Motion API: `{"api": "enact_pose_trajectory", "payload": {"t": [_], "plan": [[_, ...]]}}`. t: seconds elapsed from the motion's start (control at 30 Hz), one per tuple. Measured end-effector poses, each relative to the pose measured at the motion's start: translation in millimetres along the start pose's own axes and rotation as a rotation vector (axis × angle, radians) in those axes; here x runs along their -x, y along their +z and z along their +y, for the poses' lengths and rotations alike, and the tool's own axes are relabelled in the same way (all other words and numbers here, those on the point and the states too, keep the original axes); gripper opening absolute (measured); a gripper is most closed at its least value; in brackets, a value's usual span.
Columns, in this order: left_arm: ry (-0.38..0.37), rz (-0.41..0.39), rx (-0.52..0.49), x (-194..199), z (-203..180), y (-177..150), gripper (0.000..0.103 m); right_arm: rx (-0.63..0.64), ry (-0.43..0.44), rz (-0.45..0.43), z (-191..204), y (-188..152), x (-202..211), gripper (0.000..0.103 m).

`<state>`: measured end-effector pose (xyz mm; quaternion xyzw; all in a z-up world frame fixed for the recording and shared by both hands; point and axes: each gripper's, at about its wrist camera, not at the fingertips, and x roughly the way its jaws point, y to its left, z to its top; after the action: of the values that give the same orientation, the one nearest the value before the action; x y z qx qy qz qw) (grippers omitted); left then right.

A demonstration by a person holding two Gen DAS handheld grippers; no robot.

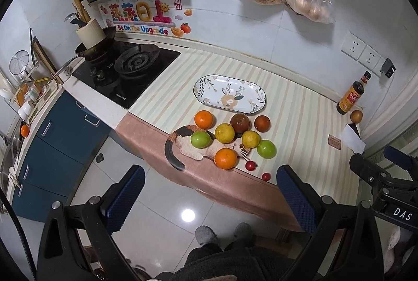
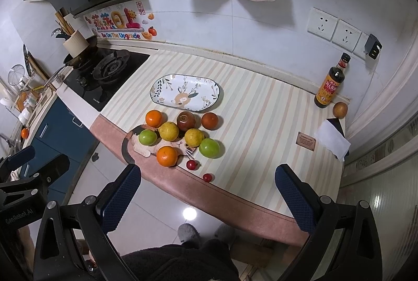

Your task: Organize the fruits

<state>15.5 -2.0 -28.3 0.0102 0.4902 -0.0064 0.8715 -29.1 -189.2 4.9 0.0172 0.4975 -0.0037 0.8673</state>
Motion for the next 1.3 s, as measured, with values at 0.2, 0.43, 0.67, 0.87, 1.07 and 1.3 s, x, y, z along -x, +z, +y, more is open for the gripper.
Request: {"api": "enact_pose_trajectory", "payload": {"t": [0.2,0.43,0.67,0.87,1.07,1.3], "plan": [[0.001,0.003,0.001,0,0,6,0.103,0.000,0.000,0.001,0,1,0,0.103],[0.001,0.003,0.002,1,1,8,0.103,-0.005,0.010,0.004,0,0,-3,0.103],[-0.010,-0.011,0.002,-1,4,11,0.103,-0.029,0.029,0.014,-7,6,-6,0.103],[0.078,-0.037,0.040,-36,7,34,0.103,-0.070,0.080,0.046,-25,12,-50,0.103],[0.199,0.043,0.078,-104,21,49,0.103,-0.113,0.133,0.164,-45,28,-143,0.103],[0.217,0.209,0.109,-198,58,44,0.102,-0.177,0.141,0.337,-51,26,-272,0.103]]}}
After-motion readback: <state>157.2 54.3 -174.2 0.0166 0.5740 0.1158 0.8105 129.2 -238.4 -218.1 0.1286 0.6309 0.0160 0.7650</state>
